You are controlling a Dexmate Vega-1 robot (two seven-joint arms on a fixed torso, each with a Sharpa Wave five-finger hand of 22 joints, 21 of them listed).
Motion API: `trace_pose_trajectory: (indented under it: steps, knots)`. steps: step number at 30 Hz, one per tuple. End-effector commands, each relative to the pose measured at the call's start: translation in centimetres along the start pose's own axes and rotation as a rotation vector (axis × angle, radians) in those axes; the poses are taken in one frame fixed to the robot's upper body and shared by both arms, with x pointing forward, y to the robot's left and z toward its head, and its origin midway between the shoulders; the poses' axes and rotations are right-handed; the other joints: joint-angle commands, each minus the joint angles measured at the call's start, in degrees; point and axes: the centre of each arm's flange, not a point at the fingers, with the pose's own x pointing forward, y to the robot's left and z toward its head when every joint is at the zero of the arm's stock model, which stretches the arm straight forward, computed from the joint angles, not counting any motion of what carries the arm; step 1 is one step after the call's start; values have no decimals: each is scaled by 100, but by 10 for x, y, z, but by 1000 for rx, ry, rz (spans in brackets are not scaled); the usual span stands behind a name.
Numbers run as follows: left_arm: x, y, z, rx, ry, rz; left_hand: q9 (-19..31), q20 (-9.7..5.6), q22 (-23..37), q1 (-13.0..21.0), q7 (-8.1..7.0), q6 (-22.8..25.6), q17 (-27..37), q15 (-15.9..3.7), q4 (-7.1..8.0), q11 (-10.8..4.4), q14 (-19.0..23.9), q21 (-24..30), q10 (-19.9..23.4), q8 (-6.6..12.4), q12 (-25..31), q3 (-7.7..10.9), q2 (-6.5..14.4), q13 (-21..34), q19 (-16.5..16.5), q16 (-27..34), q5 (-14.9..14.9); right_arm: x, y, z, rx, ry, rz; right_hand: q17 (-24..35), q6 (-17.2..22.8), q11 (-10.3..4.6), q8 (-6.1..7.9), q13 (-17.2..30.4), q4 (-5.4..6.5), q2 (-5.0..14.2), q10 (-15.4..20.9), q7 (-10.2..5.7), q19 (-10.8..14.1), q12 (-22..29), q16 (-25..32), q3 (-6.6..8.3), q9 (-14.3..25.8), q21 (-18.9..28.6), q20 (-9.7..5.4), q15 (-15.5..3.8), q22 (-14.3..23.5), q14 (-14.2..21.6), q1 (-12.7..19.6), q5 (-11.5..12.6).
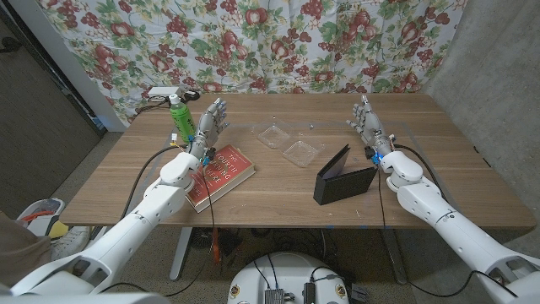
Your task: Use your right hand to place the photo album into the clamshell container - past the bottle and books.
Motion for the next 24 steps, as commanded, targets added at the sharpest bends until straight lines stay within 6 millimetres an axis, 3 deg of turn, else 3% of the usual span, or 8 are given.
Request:
trace_pose_trajectory:
  steps: [1, 24]
  knots:
    - [-2, -5, 9, 27, -22, -18, 12, 29, 19, 43, -7, -10, 16, -8, -18, 5, -235, 2, -72, 24, 10, 29, 20, 29, -53, -21, 21, -5, -3, 12, -71, -3, 12, 11, 44, 25, 19, 23, -54, 21, -42, 13, -53, 3, -27, 13, 9, -10, -14, -7, 27, -78, 30, 10]
    - [-6, -10, 10, 45, -19, -36, 11, 69, 18, 63, 36, 80, 16, 35, -29, 18, -299, 11, -56, 48, 21, 28, 40, 28, -116, 3, 15, -19, -16, 29, -155, -1, 20, -3, 38, -95, 13, 19, -134, 18, -93, -27, -194, -12, -57, 32, 8, -20, -12, -54, 25, -195, 158, 9]
